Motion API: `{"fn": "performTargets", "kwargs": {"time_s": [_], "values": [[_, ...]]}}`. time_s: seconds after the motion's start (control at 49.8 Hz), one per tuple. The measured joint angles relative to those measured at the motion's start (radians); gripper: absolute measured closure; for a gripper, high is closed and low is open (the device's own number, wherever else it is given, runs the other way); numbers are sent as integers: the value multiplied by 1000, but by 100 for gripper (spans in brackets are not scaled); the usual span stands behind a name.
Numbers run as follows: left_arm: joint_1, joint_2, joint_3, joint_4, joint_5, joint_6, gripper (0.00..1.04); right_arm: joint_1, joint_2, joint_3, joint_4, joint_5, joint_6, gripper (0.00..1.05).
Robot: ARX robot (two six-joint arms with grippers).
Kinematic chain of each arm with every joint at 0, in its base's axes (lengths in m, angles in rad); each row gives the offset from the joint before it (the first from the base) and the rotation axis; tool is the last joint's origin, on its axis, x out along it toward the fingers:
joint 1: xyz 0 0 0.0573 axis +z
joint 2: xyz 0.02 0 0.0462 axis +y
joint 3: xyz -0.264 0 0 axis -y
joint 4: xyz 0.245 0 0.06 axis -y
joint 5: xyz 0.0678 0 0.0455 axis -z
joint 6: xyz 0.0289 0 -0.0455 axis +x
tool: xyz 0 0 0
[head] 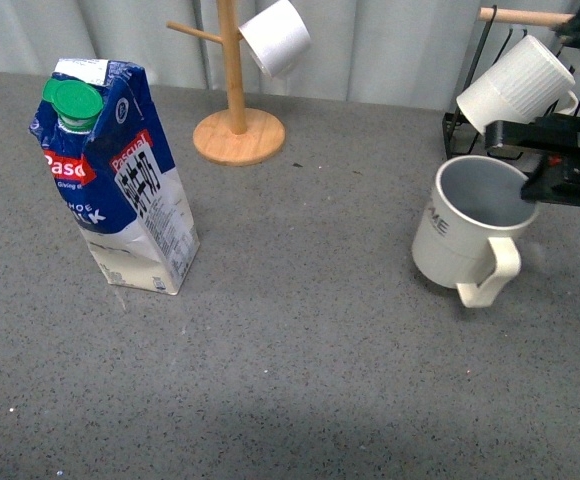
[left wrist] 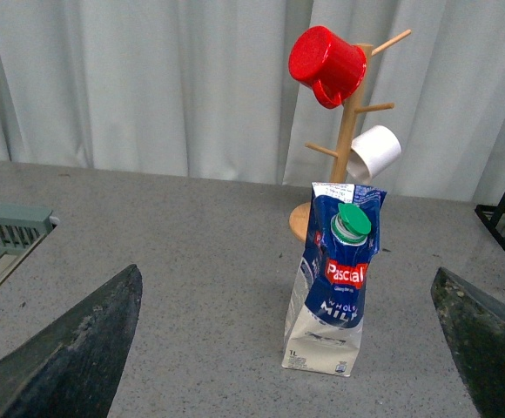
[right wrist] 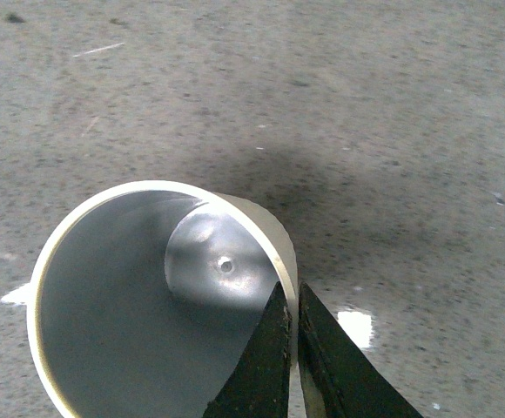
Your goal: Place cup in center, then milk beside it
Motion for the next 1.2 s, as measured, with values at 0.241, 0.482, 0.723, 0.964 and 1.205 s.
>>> {"fn": "performTargets", "kwargs": {"time_s": [0.241,0.482,0.723,0.964,1.205], "values": [[0,0,0,0,0,0,7,123,86,75,-14,-6,24,104],[0,0,0,0,0,0,7,158,142,107,2,-2,24,104],[0,0,0,0,0,0,7,163,152,105,66,-12,32,85],[0,0,0,0,0,0,7,147,85,34,174,-9,58,50],[0,0,0,0,0,0,7,108,-67,-70,274,58,11,13]]}}
